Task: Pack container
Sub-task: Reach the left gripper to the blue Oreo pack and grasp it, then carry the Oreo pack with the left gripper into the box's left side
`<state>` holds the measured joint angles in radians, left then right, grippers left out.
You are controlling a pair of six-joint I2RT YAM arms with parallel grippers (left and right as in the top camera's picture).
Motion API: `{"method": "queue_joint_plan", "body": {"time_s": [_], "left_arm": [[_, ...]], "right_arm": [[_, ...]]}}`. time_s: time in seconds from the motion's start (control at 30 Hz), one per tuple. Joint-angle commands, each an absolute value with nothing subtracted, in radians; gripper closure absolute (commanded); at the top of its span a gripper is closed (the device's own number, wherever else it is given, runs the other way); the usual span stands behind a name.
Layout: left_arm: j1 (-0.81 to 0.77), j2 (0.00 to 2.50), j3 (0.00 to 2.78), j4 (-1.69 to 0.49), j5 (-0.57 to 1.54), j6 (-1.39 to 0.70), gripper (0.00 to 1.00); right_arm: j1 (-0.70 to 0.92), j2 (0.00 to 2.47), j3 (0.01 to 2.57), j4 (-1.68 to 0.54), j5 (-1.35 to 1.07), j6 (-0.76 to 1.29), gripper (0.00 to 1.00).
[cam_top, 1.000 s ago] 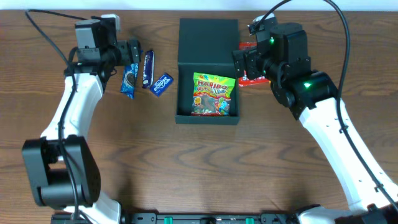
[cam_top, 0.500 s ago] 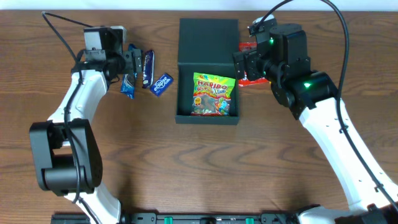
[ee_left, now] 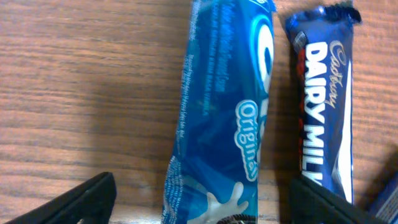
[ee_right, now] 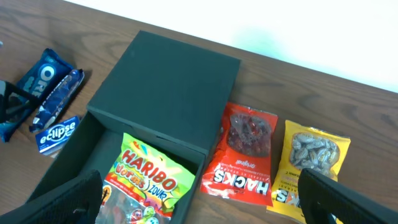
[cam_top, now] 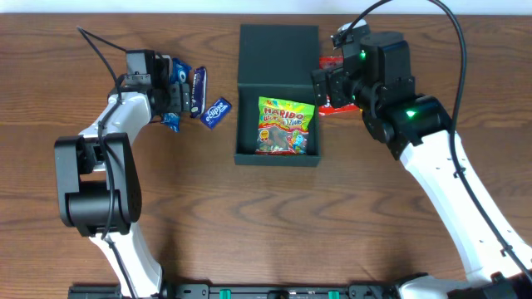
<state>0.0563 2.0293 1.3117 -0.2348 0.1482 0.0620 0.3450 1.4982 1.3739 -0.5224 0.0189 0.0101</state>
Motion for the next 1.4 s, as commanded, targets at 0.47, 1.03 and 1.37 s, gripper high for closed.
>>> {"method": "queue_joint_plan", "body": {"time_s": [0.47, 1.03, 1.37], "left_arm": [[0.059, 2.094, 1.33, -0.231, 0.093, 0.075, 0.24], [0.057, 2.033, 1.354, -0.227, 0.139, 0.064, 0.93], [0.002, 1.874, 1.416, -0.228, 0.159, 0.064, 0.94]], "right_arm": [[0.339, 1.491, 1.387, -0.524, 0.026, -0.005, 0.01], [0.307, 1.491, 1.387, -0.523, 0.168, 0.007, 0.01], [0.216, 1.491, 1.387, -0.522, 0.168, 0.007, 0.01]]}}
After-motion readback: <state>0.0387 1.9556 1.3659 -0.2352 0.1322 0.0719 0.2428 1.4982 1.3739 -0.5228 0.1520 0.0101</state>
